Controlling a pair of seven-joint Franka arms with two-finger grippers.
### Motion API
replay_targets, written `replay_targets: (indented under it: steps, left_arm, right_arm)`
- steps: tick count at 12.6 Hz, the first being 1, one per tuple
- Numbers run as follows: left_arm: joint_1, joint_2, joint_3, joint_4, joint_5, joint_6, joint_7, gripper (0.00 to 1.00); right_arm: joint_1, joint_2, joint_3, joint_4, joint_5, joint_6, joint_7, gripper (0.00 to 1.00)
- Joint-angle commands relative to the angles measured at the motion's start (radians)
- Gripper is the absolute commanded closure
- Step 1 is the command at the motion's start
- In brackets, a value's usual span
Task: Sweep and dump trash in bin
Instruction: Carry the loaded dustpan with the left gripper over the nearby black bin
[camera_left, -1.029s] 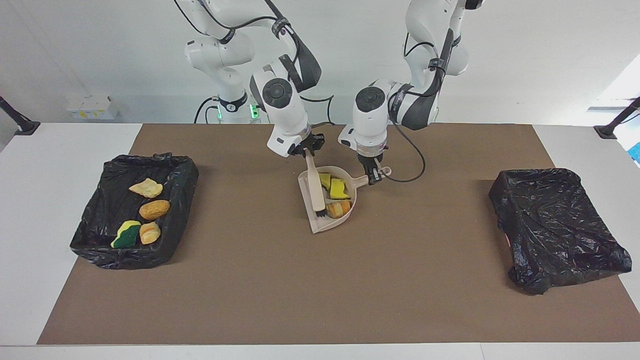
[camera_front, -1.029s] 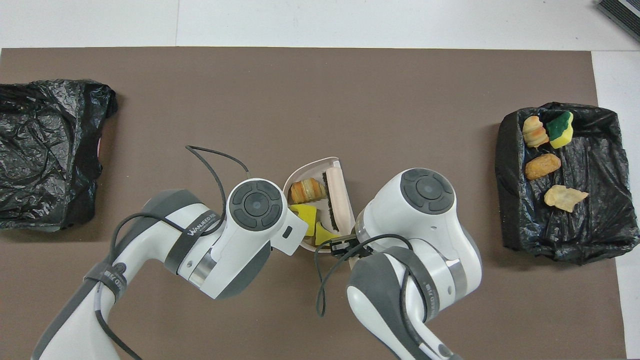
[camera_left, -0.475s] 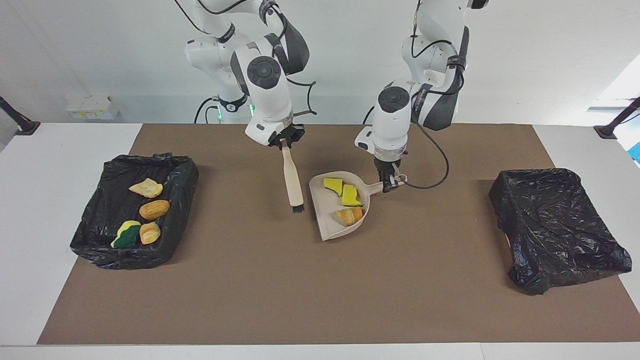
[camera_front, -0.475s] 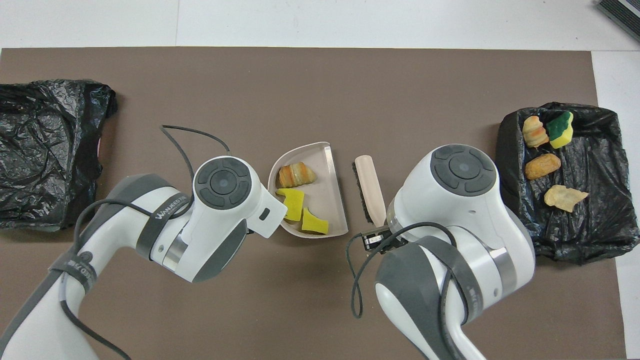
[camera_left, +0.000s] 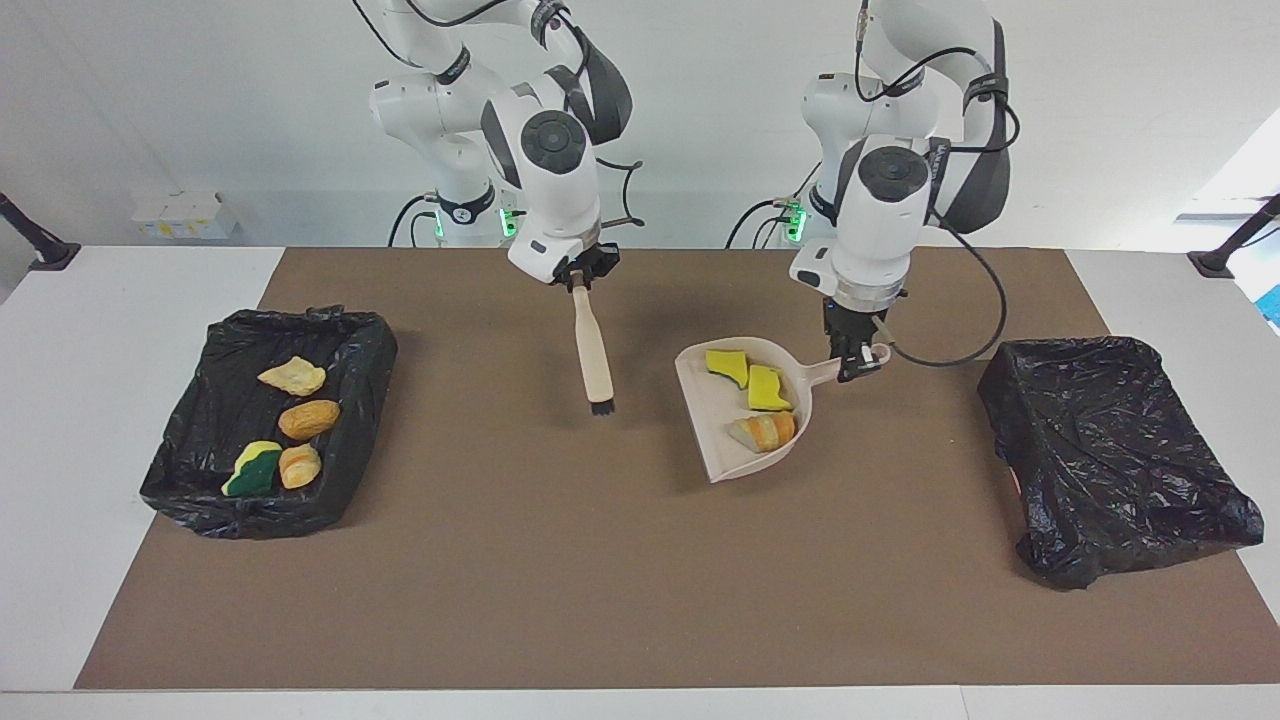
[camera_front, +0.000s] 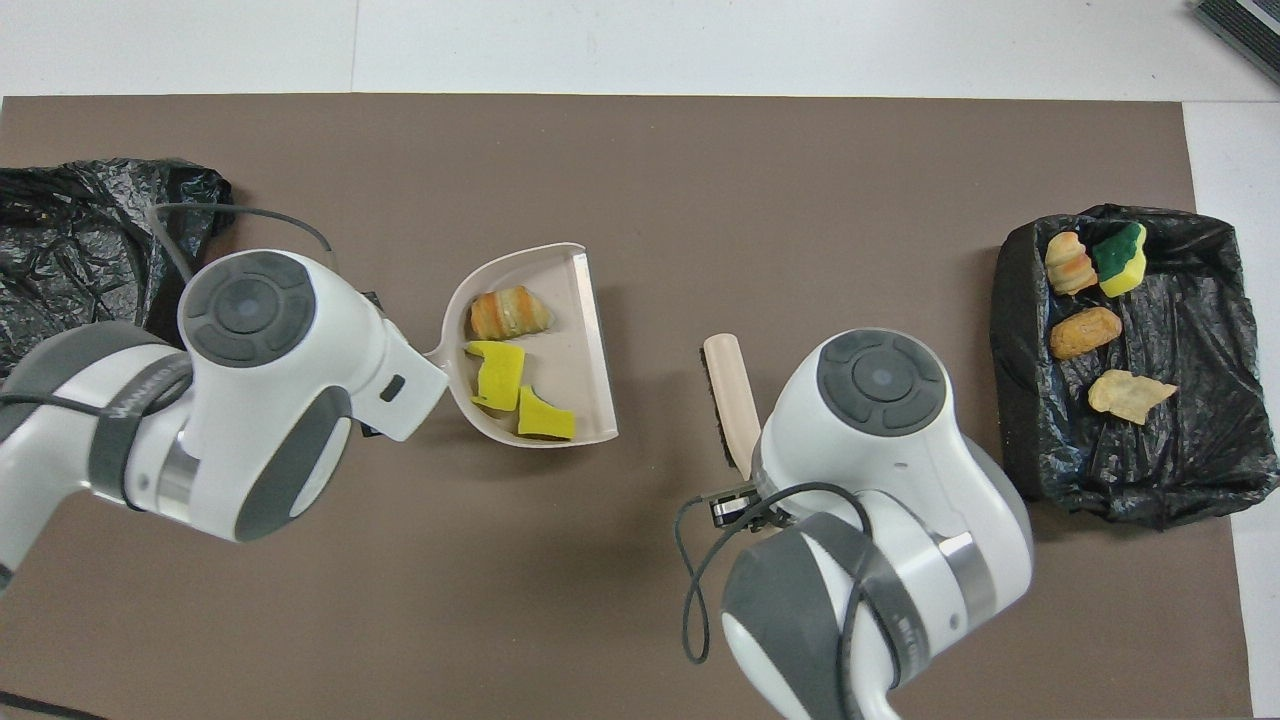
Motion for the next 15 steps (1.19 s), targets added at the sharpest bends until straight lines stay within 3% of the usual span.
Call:
replay_targets:
  steps: [1, 4, 6, 10, 11, 12, 13, 15]
  left_arm:
    - [0.147, -0.065, -0.01, -0.012, 0.009, -0.023, 0.189, 1.0]
    - [0.348, -0.087, -0.007, 0.025, 0.008, -0.026, 0.312, 1.0]
    - [0.457, -0.078, -0.007, 0.069, 0.008, -0.045, 0.414, 1.0]
    - [0.619, -0.004, -0.004, 0.197, 0.026, -0.026, 0.646, 1.0]
    - [0.631, 0.022, -0.003, 0.235, 0.082, -0.023, 0.653, 1.0]
    - [0.634, 0.049, -0.003, 0.284, 0.172, -0.019, 0.653, 1.0]
    - [0.633, 0.071, -0.003, 0.318, 0.251, -0.005, 0.651, 1.0]
    - [0.636, 0.097, -0.003, 0.321, 0.331, 0.055, 0.644, 1.0]
  right_arm:
    - [0.133, 0.016, 0.007, -0.05, -0.015, 0.109, 0.183, 1.0]
    - [0.263, 0.051, 0.005, -0.05, -0.053, 0.166, 0.324, 1.0]
    - [0.296, 0.088, 0.008, -0.048, -0.064, 0.235, 0.436, 1.0]
    - [0.348, 0.128, 0.007, -0.076, -0.061, 0.274, 0.49, 1.0]
    - [0.348, 0.129, 0.007, -0.084, -0.061, 0.3, 0.489, 1.0]
    - [0.349, 0.131, 0.007, -0.075, -0.061, 0.283, 0.484, 0.79]
    - [0.352, 0.131, 0.005, -0.05, -0.071, 0.242, 0.489, 0.01]
    - [0.33, 0.129, 0.004, 0.022, -0.093, 0.129, 0.48, 0.0]
